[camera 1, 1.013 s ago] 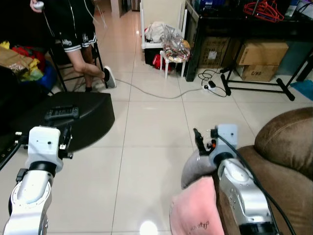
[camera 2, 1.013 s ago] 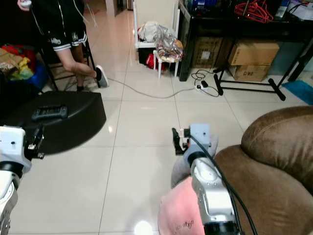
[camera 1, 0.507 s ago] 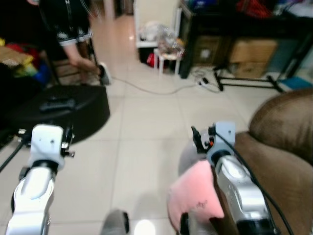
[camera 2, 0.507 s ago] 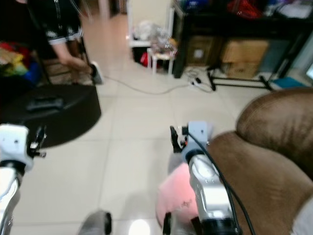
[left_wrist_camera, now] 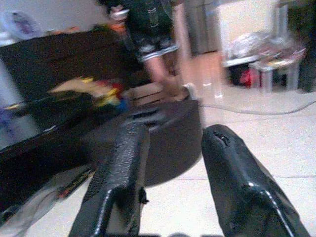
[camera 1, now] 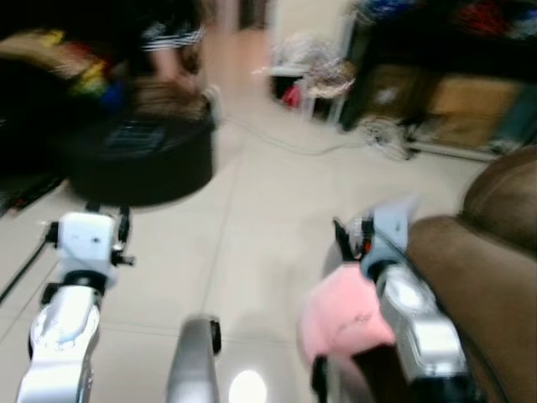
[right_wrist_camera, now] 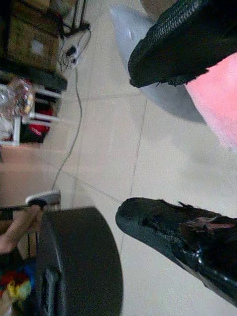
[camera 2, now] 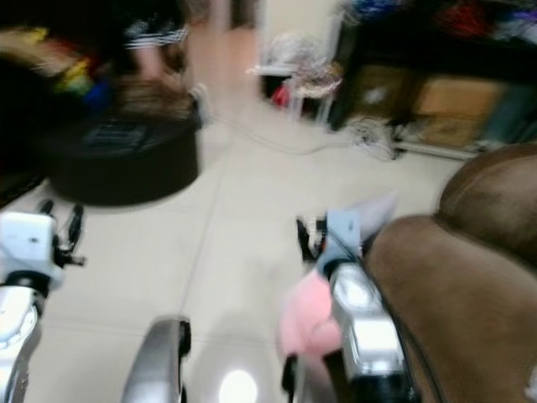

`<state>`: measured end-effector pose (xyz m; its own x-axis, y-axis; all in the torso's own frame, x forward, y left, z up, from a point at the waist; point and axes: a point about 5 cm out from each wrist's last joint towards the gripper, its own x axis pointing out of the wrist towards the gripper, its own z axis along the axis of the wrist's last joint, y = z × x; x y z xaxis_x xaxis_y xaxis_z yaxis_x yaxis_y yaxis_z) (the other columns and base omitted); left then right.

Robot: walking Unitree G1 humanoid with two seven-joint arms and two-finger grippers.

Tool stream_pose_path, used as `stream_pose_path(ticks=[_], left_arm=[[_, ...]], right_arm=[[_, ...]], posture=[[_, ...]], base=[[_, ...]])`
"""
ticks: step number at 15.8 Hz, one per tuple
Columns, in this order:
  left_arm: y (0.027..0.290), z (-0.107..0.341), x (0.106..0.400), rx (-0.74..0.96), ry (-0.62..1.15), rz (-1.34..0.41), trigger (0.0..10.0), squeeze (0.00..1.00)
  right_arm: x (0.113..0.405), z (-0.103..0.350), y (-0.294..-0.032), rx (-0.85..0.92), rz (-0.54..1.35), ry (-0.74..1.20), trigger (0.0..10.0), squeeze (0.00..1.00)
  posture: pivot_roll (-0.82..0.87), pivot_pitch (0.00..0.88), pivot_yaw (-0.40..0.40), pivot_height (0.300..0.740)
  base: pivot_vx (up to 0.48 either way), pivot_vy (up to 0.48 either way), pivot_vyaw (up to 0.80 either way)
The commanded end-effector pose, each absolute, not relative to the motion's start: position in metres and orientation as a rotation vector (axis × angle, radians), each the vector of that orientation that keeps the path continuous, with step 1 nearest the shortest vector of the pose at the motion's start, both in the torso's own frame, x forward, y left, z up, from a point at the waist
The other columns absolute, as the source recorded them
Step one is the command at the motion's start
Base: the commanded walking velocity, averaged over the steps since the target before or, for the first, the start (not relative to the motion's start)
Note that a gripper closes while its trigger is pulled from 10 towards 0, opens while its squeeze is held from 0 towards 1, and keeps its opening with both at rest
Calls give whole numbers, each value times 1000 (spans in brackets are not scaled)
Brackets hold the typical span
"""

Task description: Move the pillow to the sofa from floor

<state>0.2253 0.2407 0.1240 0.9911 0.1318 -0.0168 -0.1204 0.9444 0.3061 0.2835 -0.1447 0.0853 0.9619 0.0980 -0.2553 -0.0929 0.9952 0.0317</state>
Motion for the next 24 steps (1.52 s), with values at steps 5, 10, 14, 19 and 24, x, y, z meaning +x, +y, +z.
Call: stream_pose_path(ticks=[5, 10, 14, 19, 24], left_arm=[[239, 130, 227, 288, 9, 121, 10000, 0], [241, 130, 224, 272, 4, 113, 10000, 0], [241, 129, 224, 267, 3, 110, 10000, 0], [240, 127, 222, 273, 10, 97, 10000, 0], [240, 126, 222, 280, 11, 88, 10000, 0]], right_arm=[[284, 80, -141, -11, 127, 294, 10000, 0], [284, 79, -140, -21, 139, 302, 10000, 0], [284, 80, -140, -31, 148, 302, 10000, 0], [282, 75, -142, -41, 151, 313, 10000, 0], [281, 73, -141, -42, 155, 320, 10000, 0]], posture=[[14, 0, -70, 551], [24, 0, -81, 551], [26, 0, -84, 551], [25, 0, -86, 551], [25, 0, -83, 551]], base=[[0, 0, 0], [260, 0, 0], [358, 0, 0], [359, 0, 0], [362, 0, 0]])
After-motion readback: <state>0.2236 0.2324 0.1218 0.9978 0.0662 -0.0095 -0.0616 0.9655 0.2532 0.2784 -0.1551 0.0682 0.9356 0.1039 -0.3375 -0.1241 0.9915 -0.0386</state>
